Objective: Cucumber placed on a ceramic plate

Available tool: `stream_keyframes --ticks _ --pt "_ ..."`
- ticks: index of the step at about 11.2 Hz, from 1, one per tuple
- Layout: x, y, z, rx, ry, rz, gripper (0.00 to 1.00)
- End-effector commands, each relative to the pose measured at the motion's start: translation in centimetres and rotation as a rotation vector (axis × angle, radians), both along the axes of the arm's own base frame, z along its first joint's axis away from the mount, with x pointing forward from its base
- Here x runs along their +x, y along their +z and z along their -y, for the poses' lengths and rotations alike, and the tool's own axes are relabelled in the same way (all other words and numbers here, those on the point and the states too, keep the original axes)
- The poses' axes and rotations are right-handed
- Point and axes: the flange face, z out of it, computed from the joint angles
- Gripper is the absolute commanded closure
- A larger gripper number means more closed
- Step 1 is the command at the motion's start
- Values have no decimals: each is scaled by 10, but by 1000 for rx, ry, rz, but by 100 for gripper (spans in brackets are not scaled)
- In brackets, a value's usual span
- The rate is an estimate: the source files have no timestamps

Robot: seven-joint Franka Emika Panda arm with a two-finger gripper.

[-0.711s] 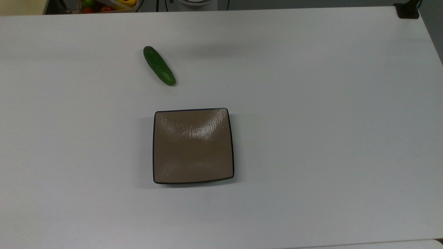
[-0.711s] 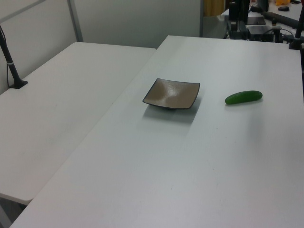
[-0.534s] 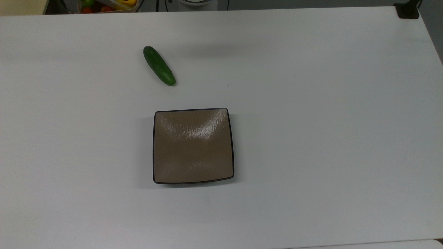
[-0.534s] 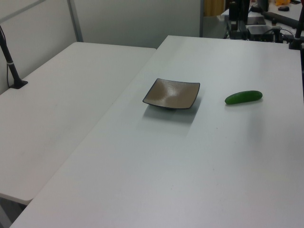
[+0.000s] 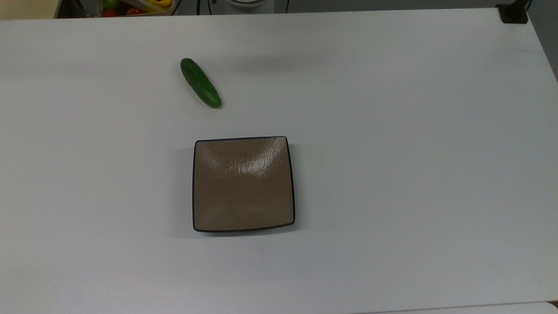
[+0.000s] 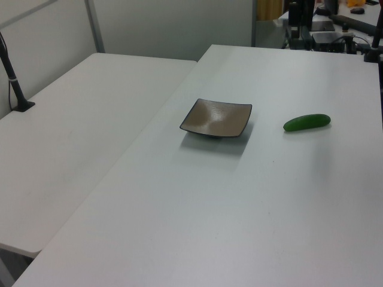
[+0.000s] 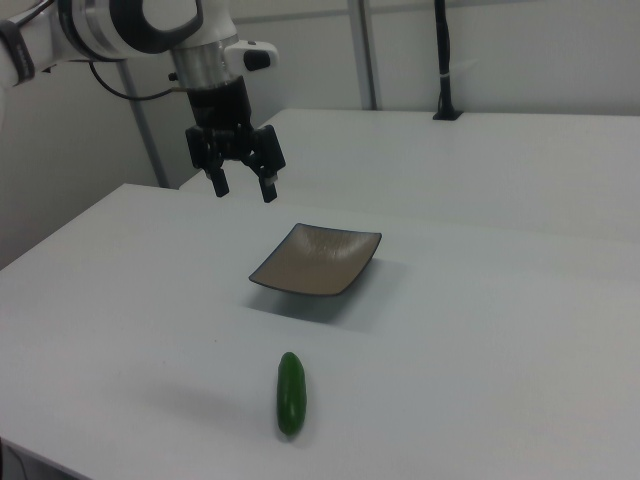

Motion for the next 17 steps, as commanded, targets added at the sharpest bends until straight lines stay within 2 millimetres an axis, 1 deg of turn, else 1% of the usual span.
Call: stream_keyframes --ticks 1,5,8,11,15,17 --pt "-3 7 8 -23 4 -14 0" --pt "-1 5 4 -28 12 -11 0" --pt "4 -6 13 -23 31 -34 0" --pt "3 -7 17 -15 100 -51 0" --pt "4 -13 10 -20 123 -67 0" --pt "1 -14 13 -16 113 -94 0"
